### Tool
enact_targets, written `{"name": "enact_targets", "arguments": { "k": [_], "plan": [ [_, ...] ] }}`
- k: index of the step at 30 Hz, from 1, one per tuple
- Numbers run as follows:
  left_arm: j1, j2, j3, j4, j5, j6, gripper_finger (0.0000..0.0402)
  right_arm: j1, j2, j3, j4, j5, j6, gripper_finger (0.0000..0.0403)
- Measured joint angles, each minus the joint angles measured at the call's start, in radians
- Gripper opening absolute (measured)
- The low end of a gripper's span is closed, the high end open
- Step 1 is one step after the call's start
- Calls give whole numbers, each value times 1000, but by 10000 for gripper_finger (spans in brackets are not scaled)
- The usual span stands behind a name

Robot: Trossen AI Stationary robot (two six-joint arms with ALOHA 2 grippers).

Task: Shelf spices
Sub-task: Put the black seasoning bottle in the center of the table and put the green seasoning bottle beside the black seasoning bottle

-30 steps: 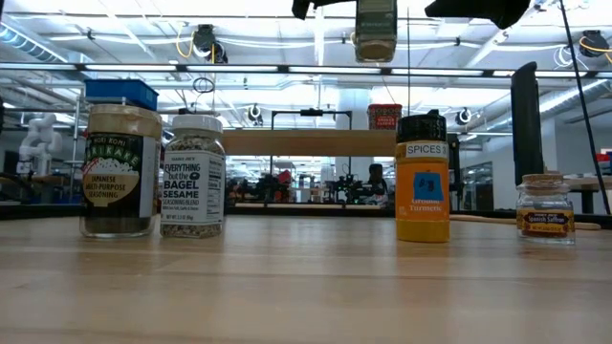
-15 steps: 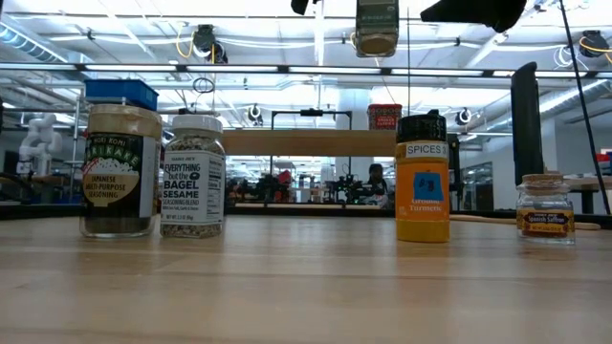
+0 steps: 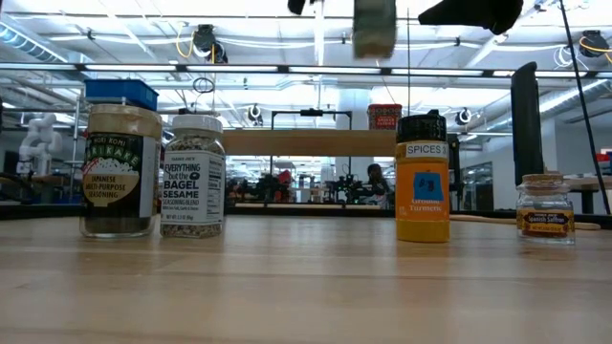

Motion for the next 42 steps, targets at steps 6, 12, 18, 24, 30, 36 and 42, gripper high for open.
{"name": "enact_targets", "arguments": {
  "k": [6, 12, 18, 24, 30, 36, 42],
  "plan": [
    [-32, 1, -74, -70, -63, -127, 215, 1, 0, 0, -3, -54, 6, 348],
    [-70, 1, -215, 88, -181, -190, 215, 1, 0, 0, -5, -58, 2, 348],
    [-67, 1, -370, 354, -210, -216, 215, 1, 0, 0, -7, -77, 0, 348],
    [-61, 43, -405, 399, -189, -233, 215, 1, 0, 0, -29, -103, -4, 348],
    [-62, 160, -405, 541, -154, -233, 215, 1, 0, 0, -63, -126, -4, 348],
    [-61, 256, -403, 665, -154, -237, 215, 1, 0, 0, -67, -130, -1, 348],
    [-71, 346, -355, 691, -140, -255, 215, 1, 0, 0, -75, -130, 0, 348]
  ]
}}
